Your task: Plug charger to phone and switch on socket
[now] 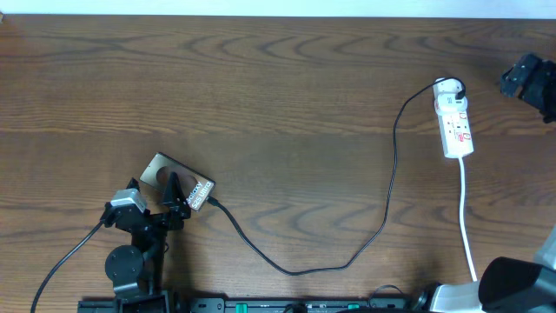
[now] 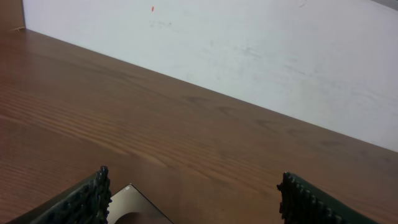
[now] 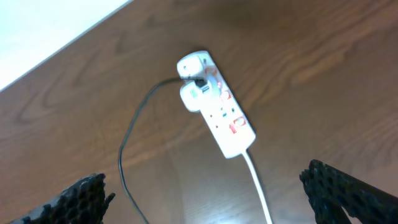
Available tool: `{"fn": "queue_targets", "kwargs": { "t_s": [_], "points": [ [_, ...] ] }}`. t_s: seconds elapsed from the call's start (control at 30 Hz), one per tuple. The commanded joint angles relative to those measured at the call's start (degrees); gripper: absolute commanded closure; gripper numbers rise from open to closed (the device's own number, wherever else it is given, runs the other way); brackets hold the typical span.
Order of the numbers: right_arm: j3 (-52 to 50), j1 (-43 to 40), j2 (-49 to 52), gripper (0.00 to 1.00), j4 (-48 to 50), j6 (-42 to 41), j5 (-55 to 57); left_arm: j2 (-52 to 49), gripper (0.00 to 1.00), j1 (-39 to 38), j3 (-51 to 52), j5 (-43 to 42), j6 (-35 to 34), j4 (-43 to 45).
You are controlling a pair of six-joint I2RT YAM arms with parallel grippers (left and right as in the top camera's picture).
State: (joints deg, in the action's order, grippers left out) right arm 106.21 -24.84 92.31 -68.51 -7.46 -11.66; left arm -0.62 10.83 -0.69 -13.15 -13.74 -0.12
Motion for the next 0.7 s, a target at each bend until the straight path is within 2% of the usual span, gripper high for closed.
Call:
{"fn": "queue_targets", "kwargs": {
  "t_s": [0.0, 0.13, 0.43, 0.67],
  "points": [
    [-2.45, 2.78, -5.11, 0.01, 4.00, -0.24, 0.57, 0.28, 0.16, 0.24, 0.42, -0.35, -0.28, -2.84],
    [-13.00, 9.29, -13.16, 0.01, 18.51, -0.17, 0.61, 0.28, 0.16, 0.24, 0.42, -0.35, -0.28, -2.84],
    [-46.84, 21.73, -36.52, 0.01, 56.46, -0.20, 1.01, 0.28, 0.16, 0.24, 0.42, -0.35, -0.28, -2.84],
    [-68.83, 23.37, -53.70, 0.01, 69.37, -0.17, 1.29, 0.28, 0.16, 0.24, 0.42, -0.35, -0.28, -2.84]
  ]
}}
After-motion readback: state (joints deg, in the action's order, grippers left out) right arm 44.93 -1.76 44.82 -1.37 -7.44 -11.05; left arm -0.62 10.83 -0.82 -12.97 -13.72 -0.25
